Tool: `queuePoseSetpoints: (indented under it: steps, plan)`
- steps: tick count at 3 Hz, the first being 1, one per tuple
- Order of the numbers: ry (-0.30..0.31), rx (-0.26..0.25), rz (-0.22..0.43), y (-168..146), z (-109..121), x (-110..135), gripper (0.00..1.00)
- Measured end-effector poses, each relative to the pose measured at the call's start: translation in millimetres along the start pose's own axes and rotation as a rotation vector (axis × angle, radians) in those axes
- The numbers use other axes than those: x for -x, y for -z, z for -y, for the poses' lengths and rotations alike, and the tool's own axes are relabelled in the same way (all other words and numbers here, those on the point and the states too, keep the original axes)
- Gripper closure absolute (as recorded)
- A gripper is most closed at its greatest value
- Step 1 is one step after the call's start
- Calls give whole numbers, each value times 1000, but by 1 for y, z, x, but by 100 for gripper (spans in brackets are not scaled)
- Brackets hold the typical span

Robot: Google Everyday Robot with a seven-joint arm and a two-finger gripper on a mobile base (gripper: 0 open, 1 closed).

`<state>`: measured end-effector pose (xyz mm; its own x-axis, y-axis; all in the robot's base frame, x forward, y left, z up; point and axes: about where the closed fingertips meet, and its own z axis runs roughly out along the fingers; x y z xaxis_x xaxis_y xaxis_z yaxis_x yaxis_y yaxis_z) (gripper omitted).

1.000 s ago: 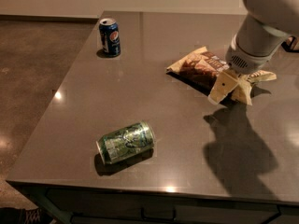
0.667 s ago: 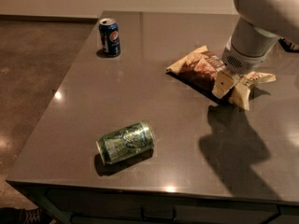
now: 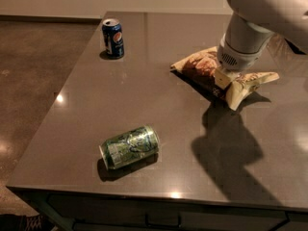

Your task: Move brown chip bag near pepsi can

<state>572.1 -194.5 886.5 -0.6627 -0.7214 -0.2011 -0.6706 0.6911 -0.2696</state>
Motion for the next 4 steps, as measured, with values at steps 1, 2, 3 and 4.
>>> queuePoseSetpoints:
  steps: [1,2,3,4]
  plan:
    - [59,35,53,7,-18,32,100]
    - [142,85,113,9,-43,72,100]
    - [211,126,162,9,-63,111,100]
    - [264,157,201,10,-78,147,100]
